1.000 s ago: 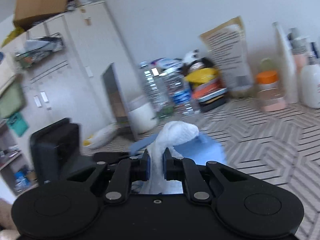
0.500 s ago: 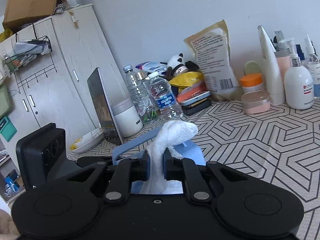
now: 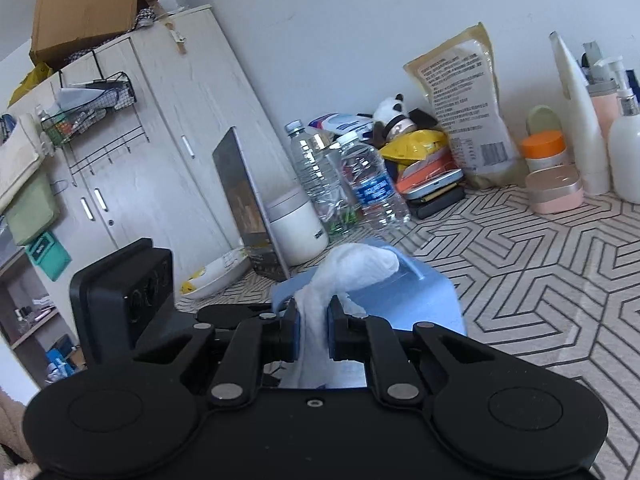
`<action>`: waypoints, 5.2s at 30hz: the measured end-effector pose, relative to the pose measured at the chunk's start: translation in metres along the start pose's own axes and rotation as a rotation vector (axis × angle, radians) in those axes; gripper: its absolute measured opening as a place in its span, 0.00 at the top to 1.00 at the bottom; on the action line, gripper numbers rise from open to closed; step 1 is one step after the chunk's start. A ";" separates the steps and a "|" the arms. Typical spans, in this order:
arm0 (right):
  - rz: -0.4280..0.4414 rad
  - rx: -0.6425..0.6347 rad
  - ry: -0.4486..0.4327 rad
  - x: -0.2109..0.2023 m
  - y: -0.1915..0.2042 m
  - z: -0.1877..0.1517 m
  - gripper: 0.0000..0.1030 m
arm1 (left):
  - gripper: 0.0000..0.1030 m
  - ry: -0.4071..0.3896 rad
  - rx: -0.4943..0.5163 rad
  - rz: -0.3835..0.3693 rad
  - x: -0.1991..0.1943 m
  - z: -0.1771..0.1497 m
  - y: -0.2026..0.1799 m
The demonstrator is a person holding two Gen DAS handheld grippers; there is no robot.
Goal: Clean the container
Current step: 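Wipe the container's outer wall with the cloth in the right tool, then continue rubbing the cloth along the container wall with the right tool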
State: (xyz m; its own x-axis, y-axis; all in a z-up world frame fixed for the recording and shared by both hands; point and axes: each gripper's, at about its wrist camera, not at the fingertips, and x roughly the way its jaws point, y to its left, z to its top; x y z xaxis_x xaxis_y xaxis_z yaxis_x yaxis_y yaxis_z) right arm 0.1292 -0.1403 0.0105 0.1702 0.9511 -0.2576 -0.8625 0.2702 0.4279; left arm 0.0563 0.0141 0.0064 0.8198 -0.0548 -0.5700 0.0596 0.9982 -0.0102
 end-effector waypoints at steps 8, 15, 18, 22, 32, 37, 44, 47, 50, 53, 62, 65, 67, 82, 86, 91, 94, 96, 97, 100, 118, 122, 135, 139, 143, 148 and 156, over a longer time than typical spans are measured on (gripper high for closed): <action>-0.119 0.039 0.005 -0.010 -0.013 0.001 0.86 | 0.29 -0.003 0.000 0.002 -0.001 -0.001 0.001; -0.082 0.083 0.013 -0.009 -0.019 -0.002 0.78 | 0.29 -0.001 -0.007 0.004 -0.001 0.000 0.001; -0.061 0.078 0.020 -0.008 -0.017 -0.002 0.76 | 0.29 0.000 -0.013 0.008 -0.001 0.000 0.002; -0.030 0.065 0.033 -0.006 -0.012 -0.003 0.71 | 0.29 0.002 -0.027 0.011 -0.001 0.000 0.004; 0.010 0.026 0.047 -0.008 -0.004 -0.003 0.76 | 0.29 0.001 -0.035 0.012 -0.001 0.001 0.005; -0.005 0.049 0.053 -0.008 -0.011 -0.003 0.82 | 0.29 0.001 -0.032 0.014 -0.001 0.001 0.005; -0.033 0.097 0.047 -0.010 -0.019 -0.004 0.83 | 0.29 0.000 -0.027 0.014 -0.001 0.001 0.003; -0.117 0.102 0.092 -0.004 -0.024 -0.007 0.82 | 0.29 -0.001 -0.027 0.014 -0.003 0.000 0.002; -0.168 0.089 0.143 0.008 -0.025 -0.011 0.83 | 0.29 0.009 -0.027 0.034 -0.001 0.000 0.001; -0.162 0.084 0.137 0.005 -0.024 -0.010 0.83 | 0.28 0.006 -0.016 0.029 -0.002 -0.001 -0.001; -0.010 0.098 0.050 -0.010 -0.017 -0.004 0.83 | 0.28 0.005 -0.029 0.020 -0.002 0.000 0.003; 0.023 0.072 0.040 -0.010 -0.009 -0.003 0.82 | 0.28 0.006 -0.027 0.030 -0.002 0.000 0.003; 0.042 0.057 0.041 -0.009 -0.005 -0.003 0.82 | 0.29 0.001 -0.035 0.035 -0.002 0.000 0.005; -0.042 -0.011 0.002 -0.005 -0.007 0.005 0.86 | 0.28 0.000 0.011 -0.008 -0.003 0.001 -0.002; -0.015 -0.014 0.004 -0.003 -0.006 0.004 0.86 | 0.27 0.016 0.033 0.013 -0.001 0.002 -0.007; 0.069 -0.003 0.028 0.001 -0.001 0.000 0.86 | 0.27 0.013 0.036 0.015 0.001 0.002 -0.008; 0.079 0.010 0.028 0.000 -0.003 -0.001 0.86 | 0.28 0.009 0.031 0.014 0.002 0.003 -0.009; 0.080 0.013 0.027 0.000 -0.003 -0.001 0.86 | 0.28 0.009 0.031 0.018 0.002 0.003 -0.009; 0.075 0.011 0.027 0.000 -0.003 -0.001 0.88 | 0.28 0.009 0.031 0.018 0.003 0.004 -0.009; 0.045 0.003 0.023 0.000 -0.005 0.000 0.90 | 0.28 0.009 0.034 0.018 0.004 0.005 -0.009; 0.089 0.039 0.026 0.000 -0.008 -0.002 0.89 | 0.28 0.009 0.028 0.010 -0.002 0.002 -0.006; 0.040 0.038 0.009 -0.002 -0.011 -0.001 0.90 | 0.28 0.010 0.033 0.011 -0.002 0.002 -0.007; -0.159 -0.035 0.011 -0.010 -0.011 0.000 0.88 | 0.28 0.017 0.031 0.014 -0.003 0.000 -0.008; -0.133 -0.011 0.016 -0.012 -0.014 0.000 0.80 | 0.29 0.018 0.032 0.016 -0.002 0.000 -0.008; -0.095 -0.014 0.026 -0.011 -0.011 -0.001 0.78 | 0.28 0.020 0.024 0.016 -0.002 0.001 -0.007; -0.075 -0.032 0.034 -0.008 -0.005 -0.001 0.76 | 0.28 0.022 0.010 0.024 -0.001 0.001 -0.005; -0.294 -0.115 0.074 -0.007 -0.001 0.001 0.76 | 0.27 0.025 0.019 0.036 0.000 0.002 -0.006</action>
State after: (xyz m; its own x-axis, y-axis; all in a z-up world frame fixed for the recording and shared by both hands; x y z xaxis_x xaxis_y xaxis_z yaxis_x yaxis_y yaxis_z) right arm 0.1293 -0.1472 0.0123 0.3882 0.8205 -0.4196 -0.8306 0.5088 0.2263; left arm 0.0569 0.0082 0.0082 0.8070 -0.0182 -0.5903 0.0416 0.9988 0.0260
